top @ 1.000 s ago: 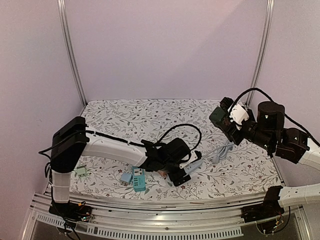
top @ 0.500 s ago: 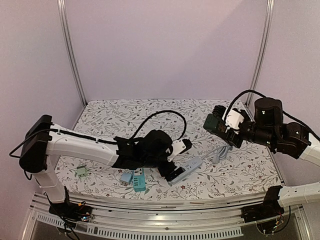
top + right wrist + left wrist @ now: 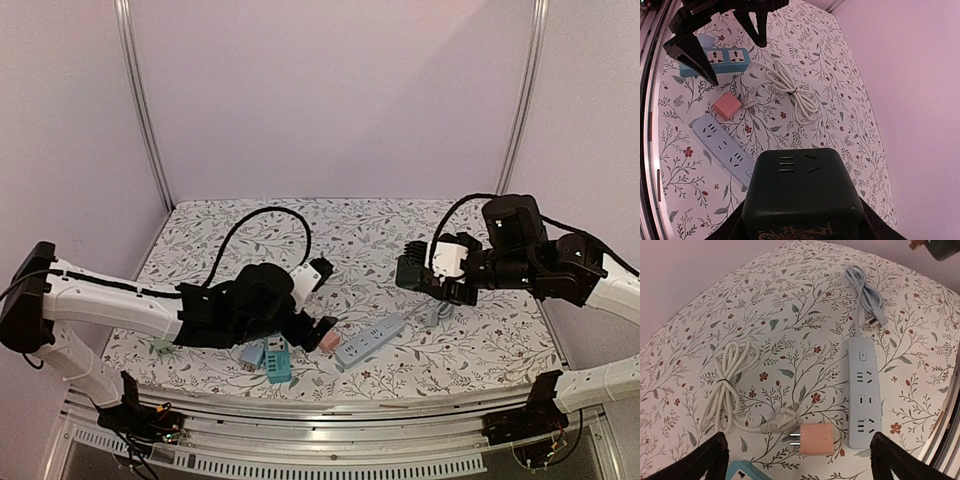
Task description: Insert the plug
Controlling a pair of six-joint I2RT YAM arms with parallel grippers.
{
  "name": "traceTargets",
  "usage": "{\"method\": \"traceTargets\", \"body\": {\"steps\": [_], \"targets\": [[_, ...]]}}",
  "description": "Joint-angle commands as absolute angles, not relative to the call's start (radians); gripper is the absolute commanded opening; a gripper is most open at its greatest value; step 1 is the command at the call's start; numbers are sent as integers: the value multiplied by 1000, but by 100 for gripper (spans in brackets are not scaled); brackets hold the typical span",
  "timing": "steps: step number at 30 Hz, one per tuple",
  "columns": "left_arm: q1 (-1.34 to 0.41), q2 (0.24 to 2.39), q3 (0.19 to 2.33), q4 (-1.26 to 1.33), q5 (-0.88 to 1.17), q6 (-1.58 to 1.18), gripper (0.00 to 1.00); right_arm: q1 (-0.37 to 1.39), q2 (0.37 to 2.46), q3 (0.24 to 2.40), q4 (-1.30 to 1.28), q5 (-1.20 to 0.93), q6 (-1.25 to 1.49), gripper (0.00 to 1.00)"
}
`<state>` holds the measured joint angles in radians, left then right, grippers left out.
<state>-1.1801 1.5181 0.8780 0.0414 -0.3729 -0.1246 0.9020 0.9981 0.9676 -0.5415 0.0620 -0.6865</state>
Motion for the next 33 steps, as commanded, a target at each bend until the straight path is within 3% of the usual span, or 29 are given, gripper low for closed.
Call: {"method": "traceTargets", "body": {"steps": [1, 8, 27, 33], "targets": [[-1137, 1425, 789, 85, -449, -223, 98, 897, 1048, 1068, -620, -64, -739, 0], [-1097, 1340, 682, 131, -428, -280, 98, 895, 1157, 1159, -731, -198, -863, 0], [-1097, 1160, 521, 88, -395, -356, 96, 862, 1541, 1383, -971, -258, -1105, 0], [-1097, 1106, 460, 122, -405, -363, 99, 865, 1624, 1437, -1024, -282, -1119, 0]]}}
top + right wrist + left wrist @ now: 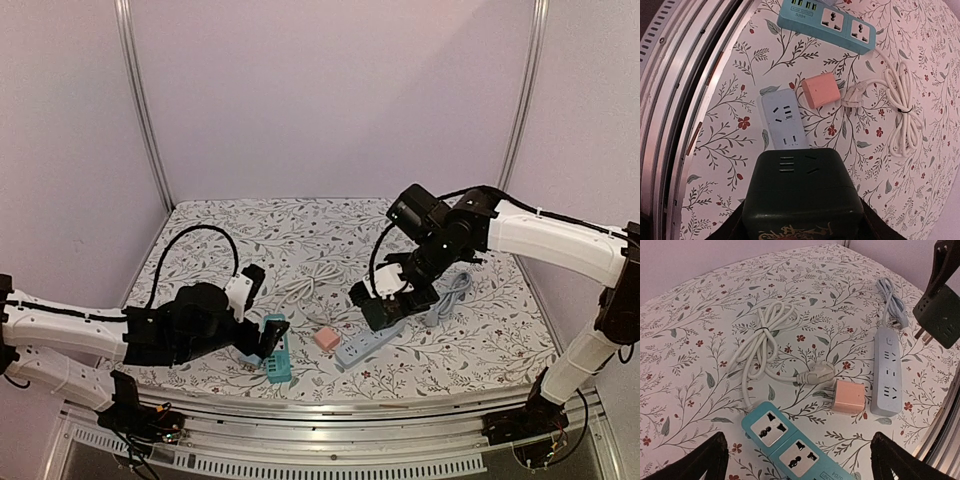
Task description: Insert the plug
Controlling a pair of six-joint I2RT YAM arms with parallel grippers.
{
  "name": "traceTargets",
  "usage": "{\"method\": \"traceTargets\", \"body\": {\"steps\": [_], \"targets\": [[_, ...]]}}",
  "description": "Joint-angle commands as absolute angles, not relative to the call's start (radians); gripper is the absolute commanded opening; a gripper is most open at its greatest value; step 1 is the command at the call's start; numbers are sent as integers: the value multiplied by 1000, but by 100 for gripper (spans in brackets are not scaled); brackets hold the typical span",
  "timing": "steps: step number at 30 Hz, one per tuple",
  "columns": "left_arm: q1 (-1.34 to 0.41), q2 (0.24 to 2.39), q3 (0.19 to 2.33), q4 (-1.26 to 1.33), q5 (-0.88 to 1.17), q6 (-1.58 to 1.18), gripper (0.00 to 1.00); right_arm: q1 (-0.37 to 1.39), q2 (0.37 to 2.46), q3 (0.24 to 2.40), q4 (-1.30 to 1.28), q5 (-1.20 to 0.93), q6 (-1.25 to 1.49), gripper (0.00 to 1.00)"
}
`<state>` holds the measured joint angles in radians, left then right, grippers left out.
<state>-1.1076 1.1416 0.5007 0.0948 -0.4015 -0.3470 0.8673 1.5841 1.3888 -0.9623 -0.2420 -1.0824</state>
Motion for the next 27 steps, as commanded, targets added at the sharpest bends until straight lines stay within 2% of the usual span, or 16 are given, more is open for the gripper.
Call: {"method": "traceTargets", "body": {"steps": [1, 13, 27], "targets": [[-1097, 1096, 452, 125, -411, -363, 99, 868, 1638, 1443, -1031, -280, -1120, 0], [-1095, 1036, 422, 81, -513, -391, 99, 970, 1743, 1497, -1048, -188, -1092, 0], [-1095, 1022, 398, 106, -518, -384, 99, 964, 1823, 1477, -1015, -42, -1175, 0]]}}
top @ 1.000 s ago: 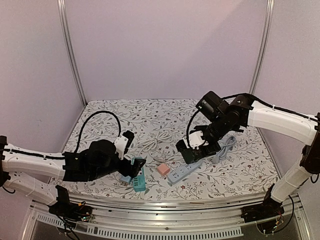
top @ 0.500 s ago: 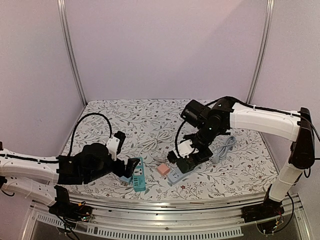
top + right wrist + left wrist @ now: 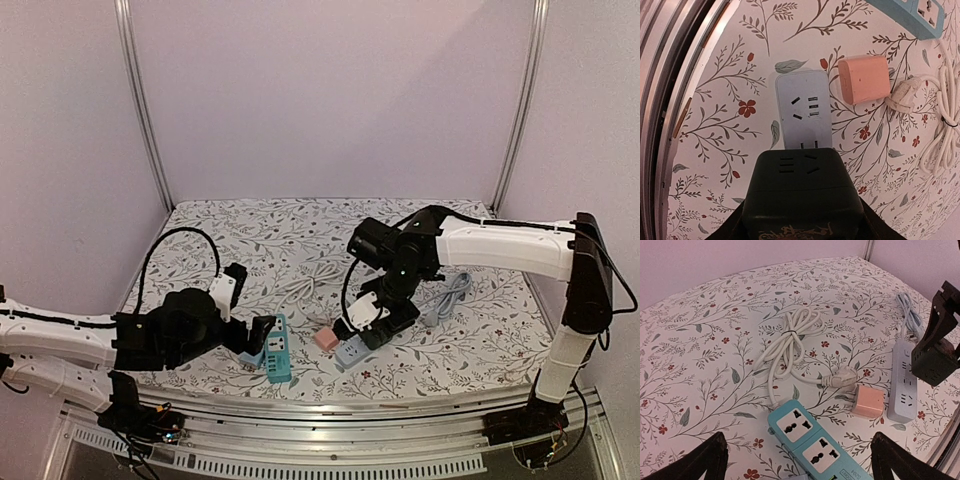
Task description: Insert the plug
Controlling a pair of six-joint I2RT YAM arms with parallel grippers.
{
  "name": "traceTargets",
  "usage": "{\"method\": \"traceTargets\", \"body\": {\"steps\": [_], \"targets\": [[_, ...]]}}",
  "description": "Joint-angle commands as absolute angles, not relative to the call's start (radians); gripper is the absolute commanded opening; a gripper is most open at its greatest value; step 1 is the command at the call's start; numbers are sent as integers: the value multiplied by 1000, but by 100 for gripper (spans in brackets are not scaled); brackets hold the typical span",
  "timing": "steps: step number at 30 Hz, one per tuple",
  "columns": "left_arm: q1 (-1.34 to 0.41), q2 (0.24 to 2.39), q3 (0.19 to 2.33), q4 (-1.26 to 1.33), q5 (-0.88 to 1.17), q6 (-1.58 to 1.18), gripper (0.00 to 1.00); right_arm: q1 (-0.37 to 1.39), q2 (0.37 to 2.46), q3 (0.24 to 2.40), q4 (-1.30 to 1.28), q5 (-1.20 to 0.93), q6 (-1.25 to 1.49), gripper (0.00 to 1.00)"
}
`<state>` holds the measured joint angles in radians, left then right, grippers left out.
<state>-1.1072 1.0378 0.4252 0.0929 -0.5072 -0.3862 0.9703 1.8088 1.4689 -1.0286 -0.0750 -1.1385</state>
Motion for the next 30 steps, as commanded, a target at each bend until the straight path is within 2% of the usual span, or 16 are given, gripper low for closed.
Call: {"method": "traceTargets", "body": {"steps": [1, 30], "targets": [[-1095, 1023, 396, 109, -520, -385, 99, 961, 1825, 1477, -1014, -44, -1179, 0], [-1092, 1032, 384, 129, -528, -378, 99, 904, 1854, 1459, -1002, -82, -1224, 0]]}}
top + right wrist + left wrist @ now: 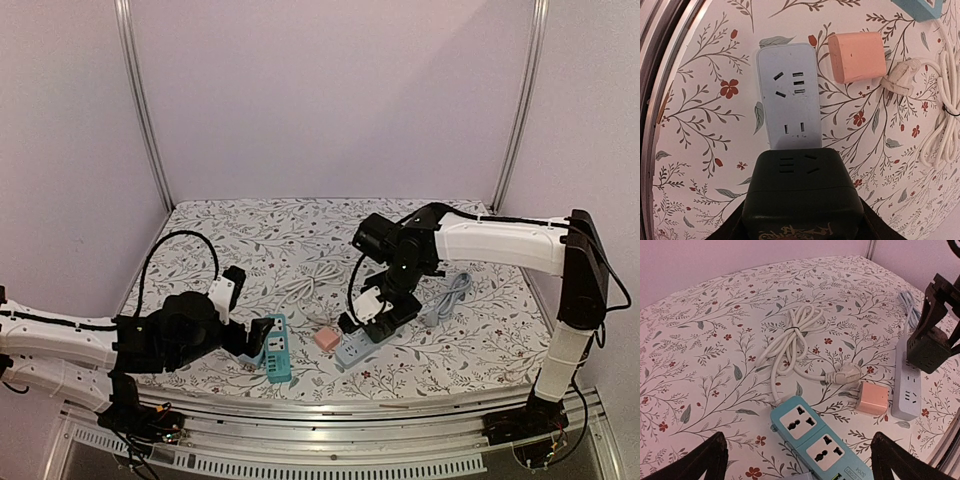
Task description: Insert the plug
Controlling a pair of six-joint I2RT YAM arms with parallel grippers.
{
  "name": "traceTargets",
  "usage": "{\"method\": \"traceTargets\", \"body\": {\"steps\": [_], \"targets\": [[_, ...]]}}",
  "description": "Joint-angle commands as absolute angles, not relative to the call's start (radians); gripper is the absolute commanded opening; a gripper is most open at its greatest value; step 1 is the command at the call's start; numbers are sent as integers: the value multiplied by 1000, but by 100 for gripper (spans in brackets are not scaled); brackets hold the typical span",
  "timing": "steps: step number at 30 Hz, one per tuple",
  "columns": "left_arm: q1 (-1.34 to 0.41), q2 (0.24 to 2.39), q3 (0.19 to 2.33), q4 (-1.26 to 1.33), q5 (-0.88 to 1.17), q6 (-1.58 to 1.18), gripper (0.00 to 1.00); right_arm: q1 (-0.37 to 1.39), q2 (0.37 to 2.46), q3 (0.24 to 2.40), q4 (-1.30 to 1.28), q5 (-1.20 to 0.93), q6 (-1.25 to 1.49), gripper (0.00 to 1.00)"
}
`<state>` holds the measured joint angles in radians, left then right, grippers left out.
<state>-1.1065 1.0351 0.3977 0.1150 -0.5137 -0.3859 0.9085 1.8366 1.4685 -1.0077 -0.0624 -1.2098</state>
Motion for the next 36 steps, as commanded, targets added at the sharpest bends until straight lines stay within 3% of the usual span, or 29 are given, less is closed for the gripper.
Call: {"method": "traceTargets", "body": {"steps": [1, 36], "targets": [[-1092, 1032, 384, 130, -528, -378, 99, 905, 1855, 1458, -1002, -81, -1224, 0], [-1091, 1025, 382, 128, -525, -379, 99, 932, 1852, 1469, -1052, -28, -1164, 0]]}}
